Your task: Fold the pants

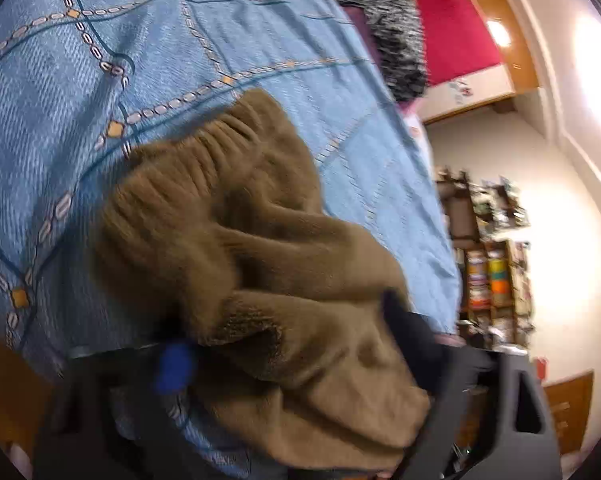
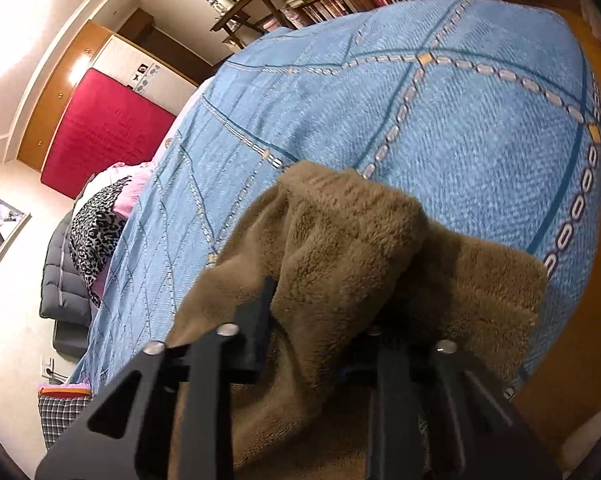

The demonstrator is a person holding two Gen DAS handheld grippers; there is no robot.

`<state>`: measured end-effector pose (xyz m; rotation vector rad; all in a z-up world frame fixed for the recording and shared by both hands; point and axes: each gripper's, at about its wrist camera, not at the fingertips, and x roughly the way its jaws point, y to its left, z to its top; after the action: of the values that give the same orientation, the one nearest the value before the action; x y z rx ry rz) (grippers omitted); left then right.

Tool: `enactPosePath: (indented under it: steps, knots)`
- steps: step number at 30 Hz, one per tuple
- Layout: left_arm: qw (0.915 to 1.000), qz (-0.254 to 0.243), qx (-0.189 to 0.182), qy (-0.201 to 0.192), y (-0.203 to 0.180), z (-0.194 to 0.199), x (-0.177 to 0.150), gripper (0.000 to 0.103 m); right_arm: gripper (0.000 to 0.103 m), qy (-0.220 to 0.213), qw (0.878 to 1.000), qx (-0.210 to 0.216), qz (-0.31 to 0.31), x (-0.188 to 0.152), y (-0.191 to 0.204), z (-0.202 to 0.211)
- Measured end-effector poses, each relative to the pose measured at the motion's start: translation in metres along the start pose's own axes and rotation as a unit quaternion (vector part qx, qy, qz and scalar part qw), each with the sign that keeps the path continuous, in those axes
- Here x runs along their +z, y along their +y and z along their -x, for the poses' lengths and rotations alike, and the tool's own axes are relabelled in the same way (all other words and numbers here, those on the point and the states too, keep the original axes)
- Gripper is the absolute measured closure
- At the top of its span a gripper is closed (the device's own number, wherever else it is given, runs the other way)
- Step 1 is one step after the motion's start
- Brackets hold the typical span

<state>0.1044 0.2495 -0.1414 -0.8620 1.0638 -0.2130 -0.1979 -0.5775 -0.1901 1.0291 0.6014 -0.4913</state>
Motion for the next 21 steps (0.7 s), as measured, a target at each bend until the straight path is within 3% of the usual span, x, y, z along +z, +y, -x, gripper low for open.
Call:
enactPosePath:
  steps: [1, 3, 7, 11, 14, 17, 21]
  knots:
    - [0.9999, -0.003, 0.014, 0.003, -0.004, -0.004, 0.004, 0.073, 0.091, -0.006, 1.000, 0.002, 0.003, 0.002, -0.001, 0.006]
    - [0.9998, -0.013, 0.013, -0.003, -0.013, -0.003, 0.011, 0.086, 0.095, -0.024, 1.000, 0.010, 0.005, 0.010, 0.003, 0.019]
    - [0.9982, -0.050, -0.001, -0.033, -0.035, 0.024, 0.016, 0.089, 0.095, -0.051, 0.998, 0.023, 0.019, 0.016, 0.012, 0.046]
    - [0.9931, -0.095, -0.003, -0.068, -0.045, 0.065, 0.008, 0.091, 0.095, -0.062, 0.997, 0.009, 0.033, 0.001, 0.006, 0.071]
    - [0.9913, -0.113, 0.028, -0.061, -0.032, 0.069, -0.002, 0.091, 0.095, -0.047, 0.998, -0.028, 0.027, -0.018, -0.017, 0.070]
    - [0.9912, -0.113, 0.063, -0.029, -0.006, 0.053, -0.013, 0.090, 0.095, -0.017, 0.999, -0.046, -0.004, -0.035, -0.048, 0.054]
    - [0.9834, -0.120, 0.136, -0.015, 0.016, 0.028, -0.017, 0.088, 0.092, -0.008, 0.999, -0.025, -0.022, -0.039, -0.066, 0.045]
